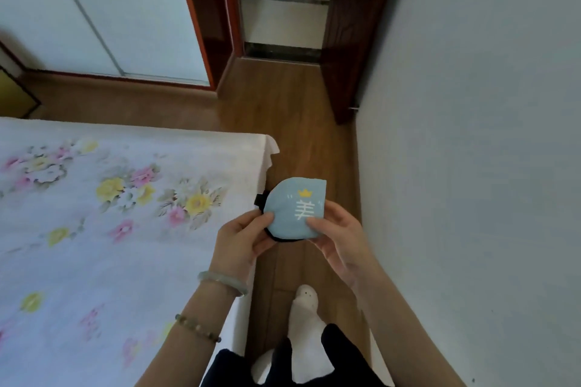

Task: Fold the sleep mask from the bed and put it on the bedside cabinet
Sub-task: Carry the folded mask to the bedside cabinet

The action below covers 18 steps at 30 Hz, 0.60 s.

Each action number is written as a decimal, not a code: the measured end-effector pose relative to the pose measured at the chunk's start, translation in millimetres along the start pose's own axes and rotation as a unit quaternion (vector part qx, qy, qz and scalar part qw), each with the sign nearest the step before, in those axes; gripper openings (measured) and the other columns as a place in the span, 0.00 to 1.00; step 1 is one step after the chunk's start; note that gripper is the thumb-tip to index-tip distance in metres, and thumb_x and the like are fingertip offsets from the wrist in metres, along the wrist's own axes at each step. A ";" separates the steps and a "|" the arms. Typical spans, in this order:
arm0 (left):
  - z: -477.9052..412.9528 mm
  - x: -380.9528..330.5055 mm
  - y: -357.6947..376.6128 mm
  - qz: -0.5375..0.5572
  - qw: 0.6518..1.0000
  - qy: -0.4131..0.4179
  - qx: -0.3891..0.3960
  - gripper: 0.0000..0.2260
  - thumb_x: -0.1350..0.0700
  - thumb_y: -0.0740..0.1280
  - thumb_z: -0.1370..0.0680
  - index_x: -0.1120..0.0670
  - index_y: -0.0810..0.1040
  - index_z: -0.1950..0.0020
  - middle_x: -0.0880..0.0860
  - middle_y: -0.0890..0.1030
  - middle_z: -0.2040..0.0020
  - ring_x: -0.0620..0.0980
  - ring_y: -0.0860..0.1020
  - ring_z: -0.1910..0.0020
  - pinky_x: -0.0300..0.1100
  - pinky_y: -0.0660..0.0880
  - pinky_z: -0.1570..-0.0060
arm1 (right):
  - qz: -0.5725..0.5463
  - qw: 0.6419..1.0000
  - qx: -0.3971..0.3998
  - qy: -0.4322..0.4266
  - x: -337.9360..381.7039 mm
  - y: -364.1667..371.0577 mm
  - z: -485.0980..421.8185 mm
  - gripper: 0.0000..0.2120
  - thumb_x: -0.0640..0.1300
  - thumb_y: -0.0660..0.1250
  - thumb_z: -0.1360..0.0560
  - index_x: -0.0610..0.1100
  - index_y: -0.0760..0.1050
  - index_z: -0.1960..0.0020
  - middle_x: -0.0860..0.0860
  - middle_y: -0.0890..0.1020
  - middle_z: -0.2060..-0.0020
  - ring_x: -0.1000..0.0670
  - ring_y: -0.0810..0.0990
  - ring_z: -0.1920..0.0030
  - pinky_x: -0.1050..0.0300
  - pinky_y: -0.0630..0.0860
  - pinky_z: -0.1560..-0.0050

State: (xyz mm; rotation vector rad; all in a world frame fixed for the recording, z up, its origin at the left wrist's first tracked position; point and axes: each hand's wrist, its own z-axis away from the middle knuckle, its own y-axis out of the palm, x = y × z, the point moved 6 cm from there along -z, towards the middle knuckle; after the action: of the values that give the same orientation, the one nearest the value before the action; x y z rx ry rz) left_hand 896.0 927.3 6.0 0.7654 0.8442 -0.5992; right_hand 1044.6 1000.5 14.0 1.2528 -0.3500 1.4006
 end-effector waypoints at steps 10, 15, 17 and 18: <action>-73.6 1.2 73.3 -0.036 0.998 -0.025 0.046 0.05 0.61 0.69 0.26 0.57 0.84 0.54 0.55 0.86 0.54 0.54 0.84 0.54 0.40 0.80 0.62 | -0.014 0.999 -0.039 -0.034 43.6 -55.3 -56.8 0.19 0.33 0.69 0.32 0.40 0.75 0.41 0.45 0.84 0.49 0.45 0.83 0.49 0.57 0.80 0.56; -119.0 -4.9 100.9 -0.029 0.998 -0.030 0.042 0.06 0.61 0.69 0.27 0.58 0.83 0.52 0.56 0.86 0.54 0.54 0.84 0.53 0.41 0.80 0.61 | 0.005 0.999 -0.030 -0.027 70.5 -71.4 -107.3 0.19 0.34 0.70 0.31 0.41 0.75 0.41 0.45 0.84 0.48 0.45 0.82 0.47 0.58 0.80 0.56; -136.9 -6.8 110.4 -0.017 0.999 -0.031 0.037 0.06 0.61 0.69 0.28 0.58 0.83 0.52 0.56 0.86 0.53 0.54 0.84 0.53 0.41 0.80 0.61 | 0.005 1.000 -0.020 -0.024 80.2 -77.6 -126.7 0.20 0.34 0.71 0.33 0.42 0.75 0.41 0.45 0.84 0.48 0.45 0.82 0.47 0.57 0.80 0.56; -145.2 -7.9 115.4 -0.012 0.999 -0.031 0.037 0.06 0.61 0.70 0.28 0.58 0.83 0.53 0.56 0.86 0.53 0.54 0.84 0.52 0.41 0.80 0.61 | 0.005 1.000 -0.015 -0.022 85.0 -80.2 -136.1 0.20 0.35 0.71 0.33 0.42 0.75 0.41 0.45 0.84 0.48 0.45 0.82 0.47 0.57 0.80 0.55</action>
State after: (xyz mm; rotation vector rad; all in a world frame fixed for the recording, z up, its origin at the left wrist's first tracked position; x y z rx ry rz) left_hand 913.3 1111.5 -10.2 0.8002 0.7789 -0.6757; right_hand 1069.4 1177.2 -4.0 1.2600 -0.4066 1.3743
